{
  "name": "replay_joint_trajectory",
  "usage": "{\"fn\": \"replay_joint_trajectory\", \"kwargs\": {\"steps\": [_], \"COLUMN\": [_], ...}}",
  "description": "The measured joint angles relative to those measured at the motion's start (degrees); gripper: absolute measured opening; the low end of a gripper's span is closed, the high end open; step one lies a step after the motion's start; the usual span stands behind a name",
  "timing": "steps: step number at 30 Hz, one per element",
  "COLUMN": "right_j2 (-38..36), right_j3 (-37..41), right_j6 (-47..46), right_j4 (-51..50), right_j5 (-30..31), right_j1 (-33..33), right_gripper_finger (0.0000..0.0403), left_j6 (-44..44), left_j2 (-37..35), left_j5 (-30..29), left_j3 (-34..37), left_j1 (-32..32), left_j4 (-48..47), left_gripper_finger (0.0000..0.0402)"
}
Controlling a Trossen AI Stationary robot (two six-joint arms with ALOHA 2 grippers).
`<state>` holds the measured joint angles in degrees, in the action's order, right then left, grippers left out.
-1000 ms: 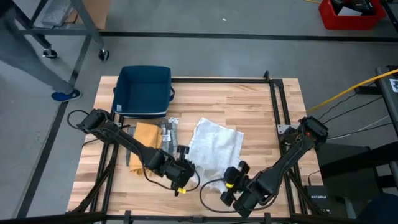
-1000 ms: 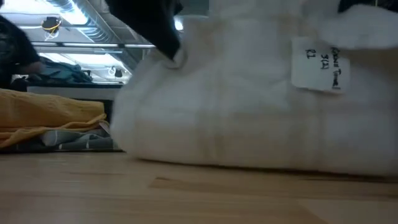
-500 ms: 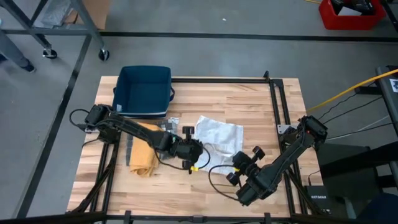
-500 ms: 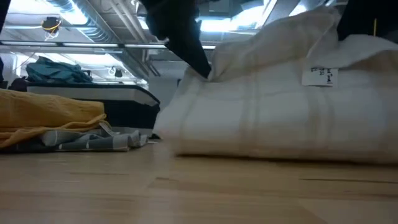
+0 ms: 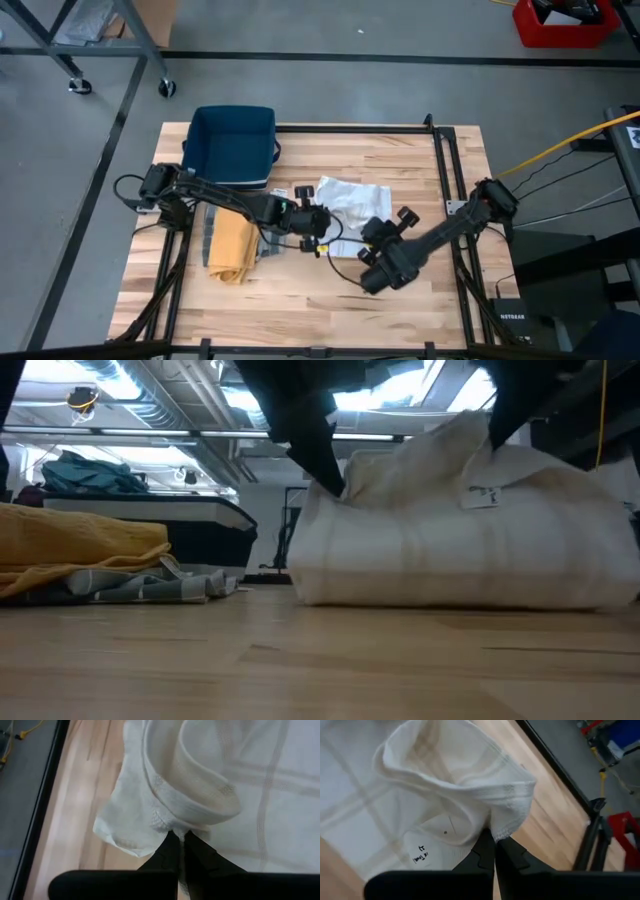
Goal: Fold towel
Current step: Fold the white towel
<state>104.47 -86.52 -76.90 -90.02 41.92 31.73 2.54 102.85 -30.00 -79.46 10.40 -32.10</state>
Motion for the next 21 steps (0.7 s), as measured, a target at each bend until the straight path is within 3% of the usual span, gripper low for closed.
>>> {"fn": "replay_joint_trajectory", "kwargs": {"steps": [10,17,21], "right_j2": [-0.9,-7.0,-11.9], "right_j3": [0.0,0.6,5.5], "right_j6": [7.2,8.8,6.9], "right_j4": [0.0,0.2,0.5], "right_j5": [-2.7,-0.4,1.4], "right_j1": [-5.7,-5.5,-5.5], "right_gripper_finger": [0.0001,0.0001,0.0001], "left_j6": [0.4,0.4,0.4], "left_j2": [0.0,0.0,0.0], "left_j5": [0.0,0.0,0.0], "left_j3": [0.0,0.0,0.0], "left_j1": [-2.0,-2.0,-2.0], "left_j4": [-0.2,1.2,3.7], "left_gripper_finger": [0.0,0.0,0.0]}}
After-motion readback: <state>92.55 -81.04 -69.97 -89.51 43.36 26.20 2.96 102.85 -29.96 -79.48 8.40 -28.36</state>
